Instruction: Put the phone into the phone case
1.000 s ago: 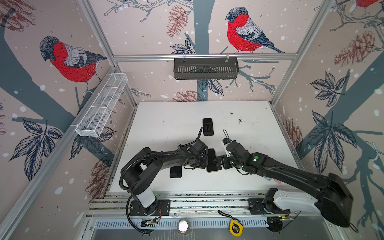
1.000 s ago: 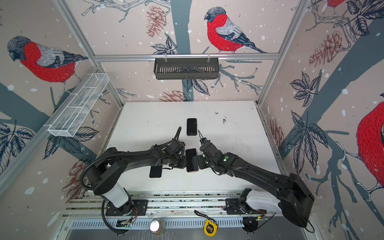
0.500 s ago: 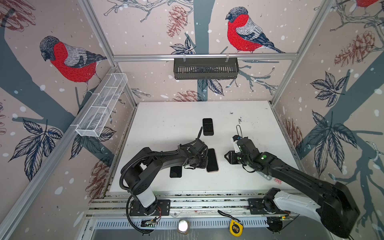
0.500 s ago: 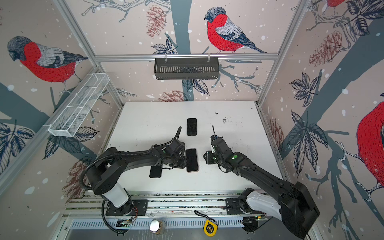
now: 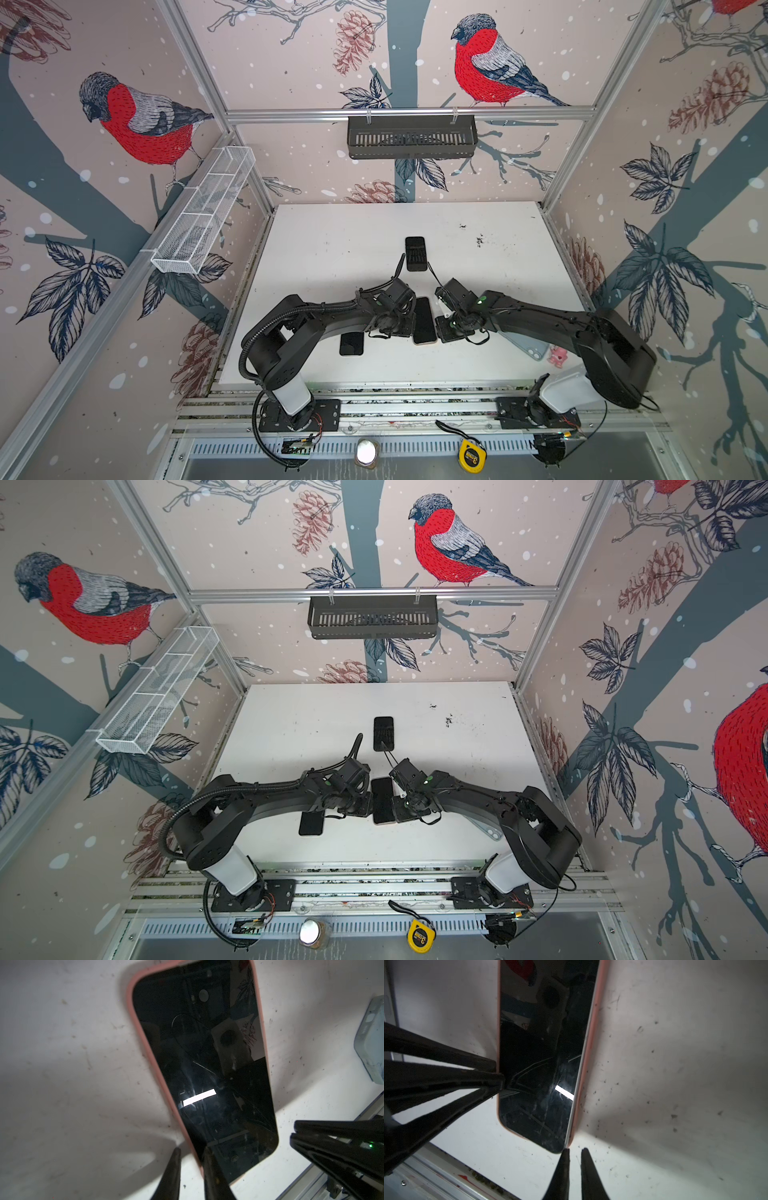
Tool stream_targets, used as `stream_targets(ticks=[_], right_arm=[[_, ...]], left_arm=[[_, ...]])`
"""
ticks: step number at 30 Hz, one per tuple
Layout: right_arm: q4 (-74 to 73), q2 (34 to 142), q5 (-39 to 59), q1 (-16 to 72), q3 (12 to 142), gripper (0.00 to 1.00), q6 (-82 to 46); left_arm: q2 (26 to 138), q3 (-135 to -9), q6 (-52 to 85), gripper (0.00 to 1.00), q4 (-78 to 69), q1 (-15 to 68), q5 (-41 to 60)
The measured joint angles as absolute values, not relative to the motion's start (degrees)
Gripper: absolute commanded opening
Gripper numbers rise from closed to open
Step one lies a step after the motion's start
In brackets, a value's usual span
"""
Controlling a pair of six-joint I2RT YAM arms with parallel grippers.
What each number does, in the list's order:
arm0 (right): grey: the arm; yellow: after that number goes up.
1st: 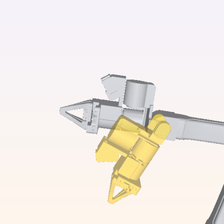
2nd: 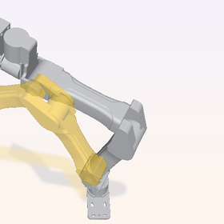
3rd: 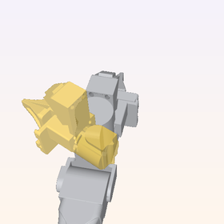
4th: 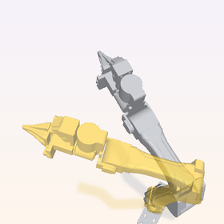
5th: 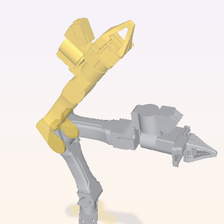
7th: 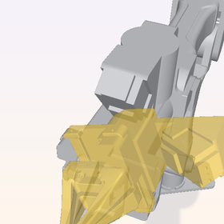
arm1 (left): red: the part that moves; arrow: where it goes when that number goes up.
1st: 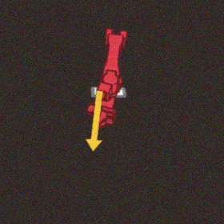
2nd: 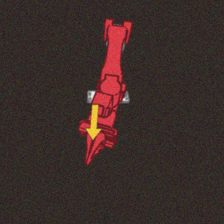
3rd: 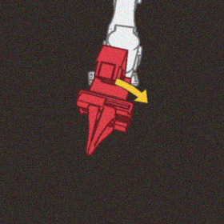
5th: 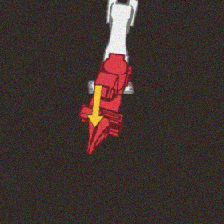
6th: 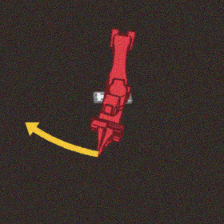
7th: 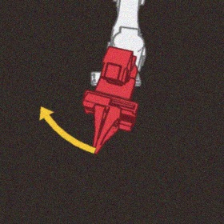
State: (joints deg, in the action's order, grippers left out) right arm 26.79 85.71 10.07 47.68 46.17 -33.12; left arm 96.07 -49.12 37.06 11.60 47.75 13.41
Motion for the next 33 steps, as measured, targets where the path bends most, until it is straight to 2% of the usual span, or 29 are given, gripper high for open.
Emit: stream_targets(ticks=[14, 24, 33], right_arm=[[25.82, 87.26, 9.93, 48.73, 46.72, 0.12, -34.35], [25.85, 88.84, 8.56, 49.5, 47.37, 0.06, -34.52], [27.81, 91.2, 6.52, 50.81, 49.25, 0.05, -34.48]], left_arm=[[96.05, -49.12, 37.04, 0.21, 11.68, 47.75, 13.41], [95.96, -48.99, 37.01, 0.21, 11.79, 47.66, 13.43], [95.68, -48.8, 36.88, 0.21, 12.23, 47.44, 13.45]])
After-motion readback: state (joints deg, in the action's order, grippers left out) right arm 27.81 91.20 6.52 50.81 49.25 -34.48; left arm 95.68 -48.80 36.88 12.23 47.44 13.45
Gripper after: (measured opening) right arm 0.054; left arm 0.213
